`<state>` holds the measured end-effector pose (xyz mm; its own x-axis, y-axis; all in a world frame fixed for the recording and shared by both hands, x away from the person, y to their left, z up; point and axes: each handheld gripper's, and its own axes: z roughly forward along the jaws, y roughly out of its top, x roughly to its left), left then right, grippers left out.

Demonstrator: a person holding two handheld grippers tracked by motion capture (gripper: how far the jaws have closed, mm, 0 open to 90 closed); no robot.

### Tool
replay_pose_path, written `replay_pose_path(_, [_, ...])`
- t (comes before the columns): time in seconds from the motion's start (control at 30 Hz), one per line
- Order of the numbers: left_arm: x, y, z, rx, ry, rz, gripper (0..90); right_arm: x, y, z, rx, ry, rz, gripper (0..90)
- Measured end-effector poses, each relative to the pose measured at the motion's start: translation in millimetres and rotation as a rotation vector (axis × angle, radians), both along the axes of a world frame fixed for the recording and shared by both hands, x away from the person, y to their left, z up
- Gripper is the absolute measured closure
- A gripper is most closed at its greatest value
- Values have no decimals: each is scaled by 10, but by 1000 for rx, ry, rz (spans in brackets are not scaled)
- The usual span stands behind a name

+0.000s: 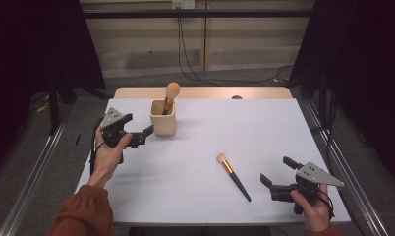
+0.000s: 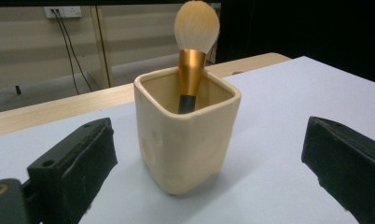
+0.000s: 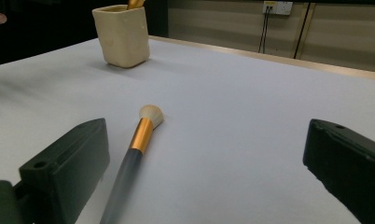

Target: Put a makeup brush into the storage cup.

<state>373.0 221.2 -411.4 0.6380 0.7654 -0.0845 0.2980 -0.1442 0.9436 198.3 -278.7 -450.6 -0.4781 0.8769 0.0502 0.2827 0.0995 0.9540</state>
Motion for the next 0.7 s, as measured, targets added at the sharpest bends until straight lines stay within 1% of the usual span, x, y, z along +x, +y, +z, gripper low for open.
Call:
replay_pose_path(0.07, [-48,-1,-11,-4,-3,-2,28,1,1,0,-1,0,0,2])
replay_pose_path(0.13, [-95,3,-23,5,-16,-8,32,-1,2,1,-1,1,0,2])
replay_pose_path(0.3, [-219,44,-14,-31,-26,6,32,3,0,1,1,1,-4,2])
replay_pose_path(0.4, [-286,82,2,-28,-39,16,31,11,9,-1,-1,5,-1,2])
replay_pose_path(0.5, [-365,116,-25,-31,-33,18,31,8,6,2,3,3,-1,2])
replay_pose_path(0.53, [-389,129,-35,-17,-32,19,31,6,4,2,5,6,-2,2])
replay_pose_path(0.6, [-426,157,-53,-9,-33,14,31,7,2,3,9,7,-5,2])
replay_pose_path(0.7, [-490,199,-76,-18,-41,27,31,17,1,4,10,9,-11,2])
